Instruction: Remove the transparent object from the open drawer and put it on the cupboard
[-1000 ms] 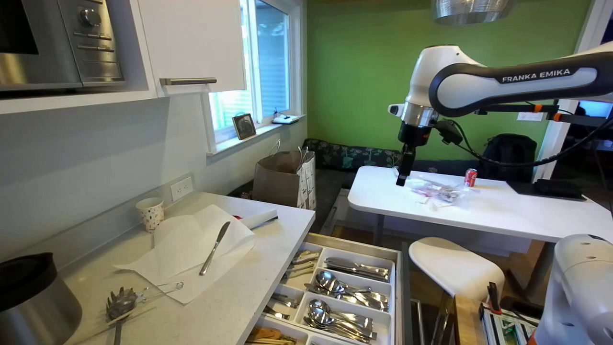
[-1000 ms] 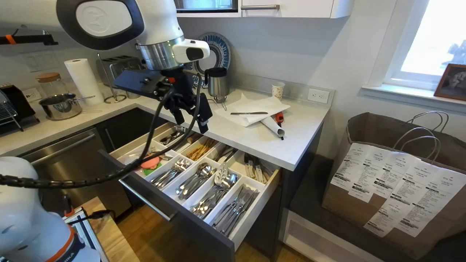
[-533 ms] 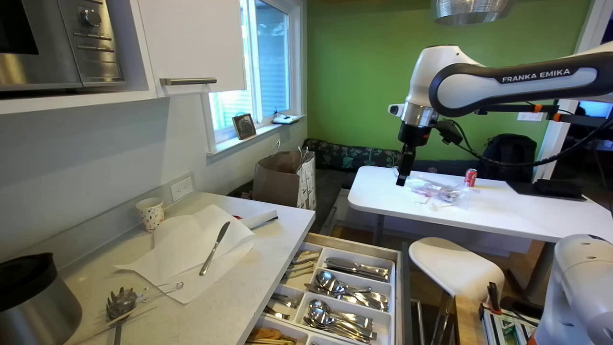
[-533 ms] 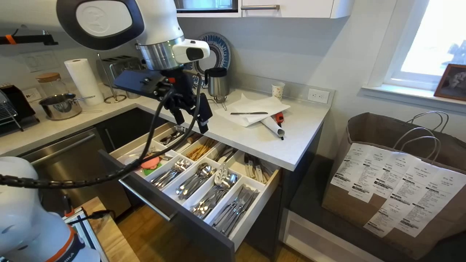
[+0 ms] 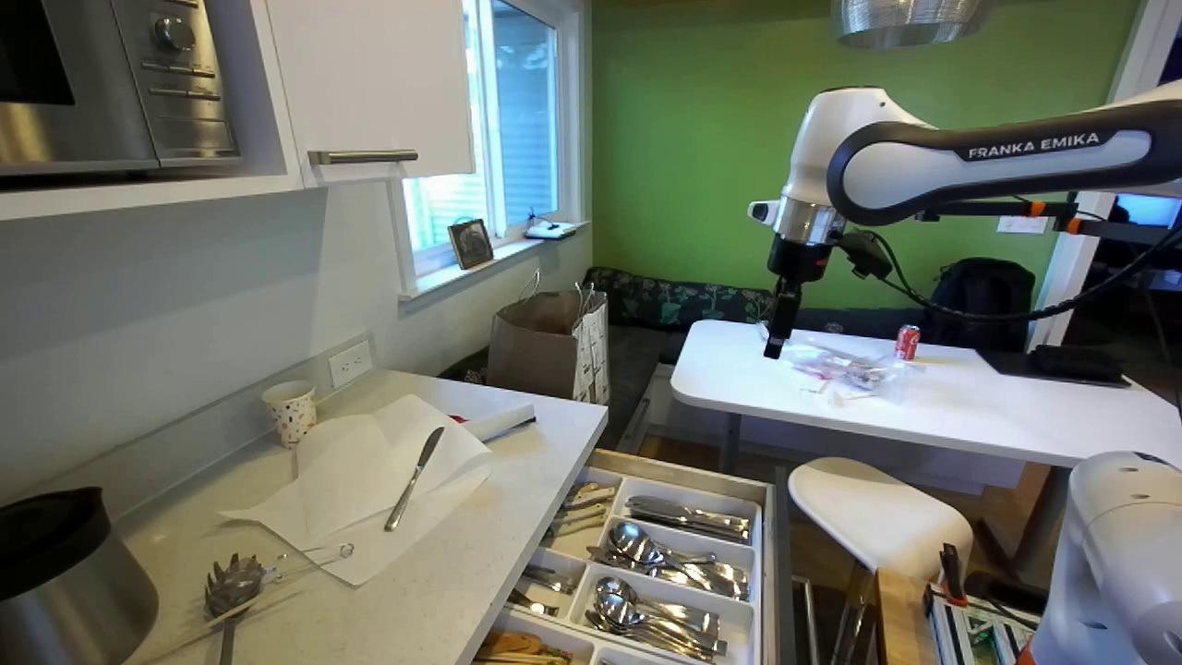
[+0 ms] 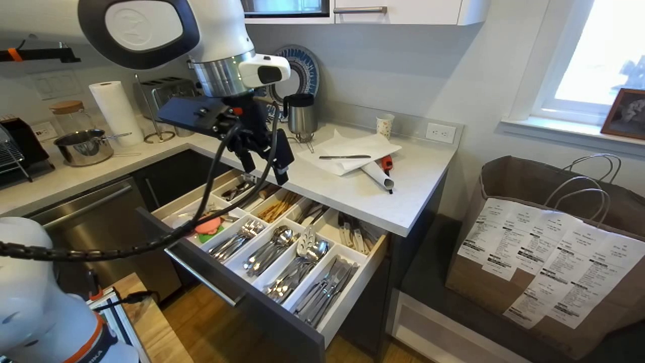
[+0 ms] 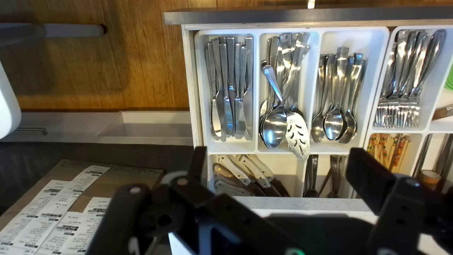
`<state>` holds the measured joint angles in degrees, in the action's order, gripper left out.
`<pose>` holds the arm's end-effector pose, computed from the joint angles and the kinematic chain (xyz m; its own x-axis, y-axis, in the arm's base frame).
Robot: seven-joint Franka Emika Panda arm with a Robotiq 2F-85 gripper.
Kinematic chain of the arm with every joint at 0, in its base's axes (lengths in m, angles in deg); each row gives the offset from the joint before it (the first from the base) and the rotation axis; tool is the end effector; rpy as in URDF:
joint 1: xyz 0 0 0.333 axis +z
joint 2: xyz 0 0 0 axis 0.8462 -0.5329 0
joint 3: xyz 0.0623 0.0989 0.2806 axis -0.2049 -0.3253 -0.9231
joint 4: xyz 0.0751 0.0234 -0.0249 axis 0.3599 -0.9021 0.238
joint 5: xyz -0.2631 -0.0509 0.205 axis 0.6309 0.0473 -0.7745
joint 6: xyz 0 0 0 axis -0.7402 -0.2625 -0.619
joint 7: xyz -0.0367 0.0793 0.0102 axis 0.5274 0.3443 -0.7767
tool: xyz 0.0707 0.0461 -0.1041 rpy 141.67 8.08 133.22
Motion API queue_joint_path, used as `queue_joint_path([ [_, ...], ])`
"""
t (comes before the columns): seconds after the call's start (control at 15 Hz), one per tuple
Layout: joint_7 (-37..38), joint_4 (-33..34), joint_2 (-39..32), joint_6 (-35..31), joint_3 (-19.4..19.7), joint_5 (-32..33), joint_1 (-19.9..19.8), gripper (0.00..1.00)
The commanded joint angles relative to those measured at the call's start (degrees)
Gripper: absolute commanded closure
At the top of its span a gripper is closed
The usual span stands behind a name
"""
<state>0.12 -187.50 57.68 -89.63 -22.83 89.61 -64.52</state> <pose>0.3065 -0.1613 0.5448 0.9840 0.0999 0.1473 0.0887 -0.9927 0.0812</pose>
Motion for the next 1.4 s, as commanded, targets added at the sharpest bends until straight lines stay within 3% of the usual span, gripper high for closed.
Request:
queue_joint_path([
  [0.0,0.0,0.1,0.0,0.1,-0.1,-0.1,0.0,0.0],
  [0.33,-0.9,0.7,-0.9,-0.2,-0.1,-0.1,0.6,0.0],
  [0.67,-5.7,3.7,-4.7,-0.9,-3.3,-3.4,7.2,0.0],
  [1.13,-4.8,8.8,-13.4,-4.7,-9.2,-14.6,14.1,0.0],
  [1.33,-6.5,11.2,-16.3,-2.9,-10.8,-23.2,17.4,0.0],
])
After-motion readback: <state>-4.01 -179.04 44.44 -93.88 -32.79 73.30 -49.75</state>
